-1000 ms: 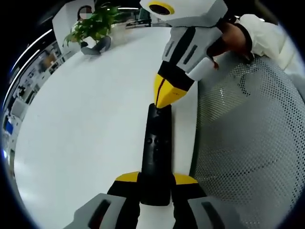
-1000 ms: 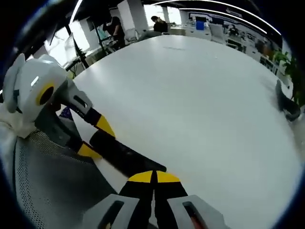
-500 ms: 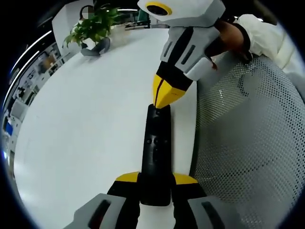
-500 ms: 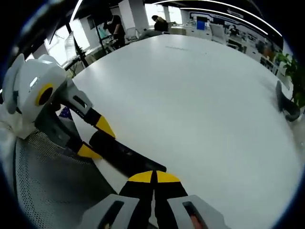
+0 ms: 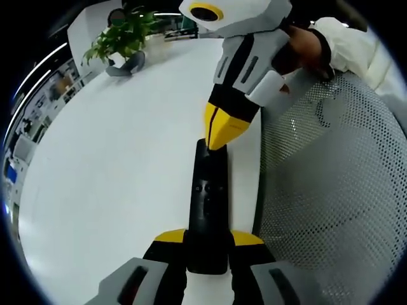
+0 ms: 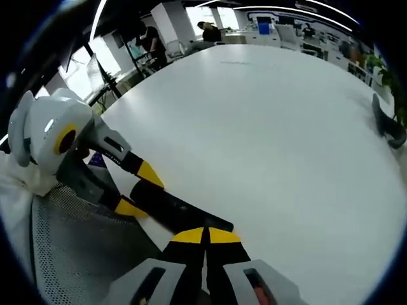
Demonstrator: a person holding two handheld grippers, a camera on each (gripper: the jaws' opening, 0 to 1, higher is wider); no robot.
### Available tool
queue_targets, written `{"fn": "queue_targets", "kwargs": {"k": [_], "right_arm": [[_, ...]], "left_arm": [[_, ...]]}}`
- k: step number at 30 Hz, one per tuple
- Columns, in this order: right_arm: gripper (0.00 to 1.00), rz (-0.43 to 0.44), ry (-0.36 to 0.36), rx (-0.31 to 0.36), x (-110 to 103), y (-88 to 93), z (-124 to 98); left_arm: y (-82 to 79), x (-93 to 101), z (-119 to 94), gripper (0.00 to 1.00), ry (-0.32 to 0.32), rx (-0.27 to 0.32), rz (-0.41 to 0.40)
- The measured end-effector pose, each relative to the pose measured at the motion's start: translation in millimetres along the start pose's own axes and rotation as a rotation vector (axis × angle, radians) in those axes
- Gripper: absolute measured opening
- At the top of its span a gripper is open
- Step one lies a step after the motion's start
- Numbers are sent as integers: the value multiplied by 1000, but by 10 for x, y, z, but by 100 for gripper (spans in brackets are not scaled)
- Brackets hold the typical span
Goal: Press the specified remote control buttons in sequence, fully releasing each button before pressing the next.
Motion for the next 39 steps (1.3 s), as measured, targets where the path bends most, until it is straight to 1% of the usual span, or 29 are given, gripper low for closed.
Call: {"fn": "queue_targets", "kwargs": {"k": [3, 8, 15, 20, 26, 29, 33, 39], "right_arm": [[0, -7, 0, -3, 8, 0, 5], [0, 17, -6, 2, 15, 6, 5], [0, -19, 9, 2, 10, 20, 17], [0, 3, 2, 6, 14, 19, 7], [0, 15, -7, -7, 18, 11, -1], [0, 30, -15, -2, 26, 5, -1], [0, 39, -37, 18, -2, -22, -13], [0, 59, -55, 14, -20, -15, -10]], "left_arm": [[1, 1, -2, 24, 0, 3, -2], [8, 0, -6, 24, -3, 16, -11], [2, 0, -3, 24, -1, 12, -4], [2, 3, 0, 24, -1, 17, -5], [1, 4, 3, 24, 2, 25, -1], [-6, 7, 6, 24, 3, 22, 8], [-32, 31, 18, 24, 10, 35, 12], [-49, 40, 23, 24, 8, 21, 15]]}}
Point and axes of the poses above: the point that each gripper's makers call its tool centre point, and the gripper's own axes: z roughly forward along the fingers, x roughly to its right, y roughly out of its underside, the point moved 6 cm from there along -z, roughly backward along the fingers, and after that the axes turned 2 degrees about -x, right-handed, at the moved point
